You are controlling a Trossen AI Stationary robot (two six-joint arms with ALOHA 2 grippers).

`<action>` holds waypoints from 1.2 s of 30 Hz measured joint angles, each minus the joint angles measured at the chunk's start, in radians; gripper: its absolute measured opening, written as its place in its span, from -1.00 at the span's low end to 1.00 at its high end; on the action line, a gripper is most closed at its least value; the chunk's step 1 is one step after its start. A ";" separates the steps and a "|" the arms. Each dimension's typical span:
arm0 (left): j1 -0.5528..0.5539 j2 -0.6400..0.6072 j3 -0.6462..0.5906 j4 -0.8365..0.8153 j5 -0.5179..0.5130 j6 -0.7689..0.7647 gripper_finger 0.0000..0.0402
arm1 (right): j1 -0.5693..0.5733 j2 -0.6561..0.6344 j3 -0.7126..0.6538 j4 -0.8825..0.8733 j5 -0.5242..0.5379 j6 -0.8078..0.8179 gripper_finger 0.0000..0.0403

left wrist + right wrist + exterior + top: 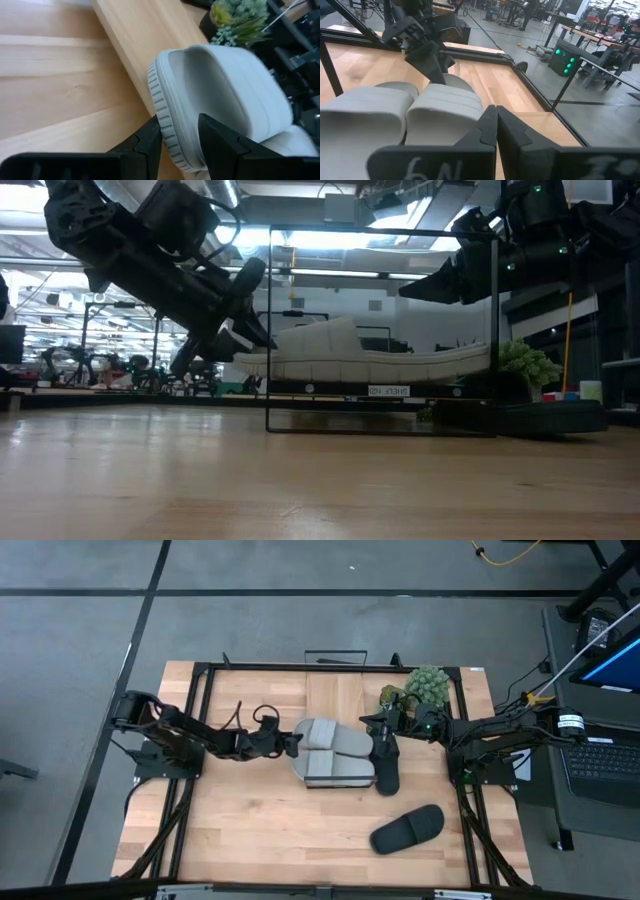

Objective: Pick and place slides into the shelf
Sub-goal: Put the gray slipper on the shelf

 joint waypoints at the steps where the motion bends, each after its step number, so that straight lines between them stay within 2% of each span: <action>1: 0.000 -0.007 0.000 -0.026 0.000 0.000 -0.42 | 0.000 0.000 0.000 0.000 0.000 0.000 -0.97; 9: 0.002 -0.092 0.000 -0.154 -0.008 0.000 -0.42 | 0.000 0.000 0.000 -0.001 0.000 0.000 -0.97; 14: 0.003 -0.135 0.000 -0.163 0.009 0.000 -0.42 | 0.000 0.000 0.000 -0.001 0.000 0.000 -0.97; 36: 0.005 -0.102 0.000 -0.162 0.077 -0.038 -0.42 | 0.000 0.000 0.000 -0.001 0.000 0.000 -0.97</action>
